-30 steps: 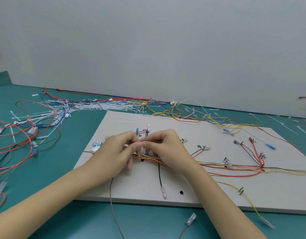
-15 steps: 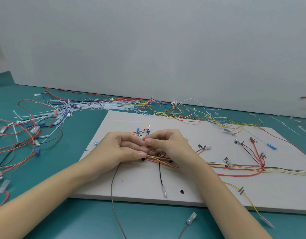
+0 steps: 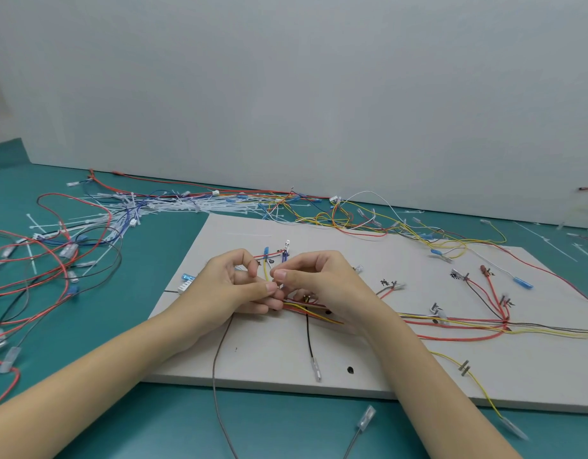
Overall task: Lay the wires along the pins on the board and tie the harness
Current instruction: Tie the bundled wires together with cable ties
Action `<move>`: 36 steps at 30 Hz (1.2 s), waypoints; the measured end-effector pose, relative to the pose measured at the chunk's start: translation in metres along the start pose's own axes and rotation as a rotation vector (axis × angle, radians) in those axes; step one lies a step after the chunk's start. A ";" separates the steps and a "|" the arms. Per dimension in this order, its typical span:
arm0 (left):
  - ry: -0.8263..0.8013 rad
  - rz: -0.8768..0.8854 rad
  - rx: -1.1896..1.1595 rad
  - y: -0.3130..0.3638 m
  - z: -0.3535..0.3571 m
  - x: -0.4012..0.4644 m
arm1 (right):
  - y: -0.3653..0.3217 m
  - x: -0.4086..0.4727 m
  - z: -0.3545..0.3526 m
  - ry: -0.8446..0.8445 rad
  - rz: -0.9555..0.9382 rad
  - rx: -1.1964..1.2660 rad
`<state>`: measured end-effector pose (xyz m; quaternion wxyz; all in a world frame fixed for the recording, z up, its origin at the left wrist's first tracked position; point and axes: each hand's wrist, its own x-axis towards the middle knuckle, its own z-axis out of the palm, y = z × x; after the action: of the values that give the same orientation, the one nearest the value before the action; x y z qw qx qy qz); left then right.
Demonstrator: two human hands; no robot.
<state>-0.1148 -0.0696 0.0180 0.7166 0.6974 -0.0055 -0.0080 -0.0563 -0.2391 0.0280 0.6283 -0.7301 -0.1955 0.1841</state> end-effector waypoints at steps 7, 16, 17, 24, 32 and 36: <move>-0.004 0.013 -0.003 0.001 0.000 -0.001 | 0.000 -0.001 0.002 -0.018 -0.016 -0.032; -0.007 0.015 -0.008 0.000 -0.001 0.000 | -0.002 -0.003 0.002 -0.013 -0.031 -0.043; -0.008 0.015 -0.008 0.000 -0.001 0.000 | -0.002 -0.002 0.003 -0.011 -0.032 -0.048; -0.015 0.031 -0.013 0.000 0.000 0.000 | -0.006 -0.001 0.002 -0.014 -0.021 -0.015; -0.065 -0.023 -0.055 -0.001 -0.007 0.002 | -0.008 -0.004 0.000 -0.037 -0.013 0.004; -0.058 -0.036 -0.063 0.000 -0.007 0.002 | -0.009 -0.004 0.001 -0.042 -0.021 -0.014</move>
<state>-0.1129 -0.0627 0.0175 0.7376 0.6738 -0.0134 -0.0410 -0.0610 -0.2394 0.0366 0.6209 -0.7284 -0.2176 0.1912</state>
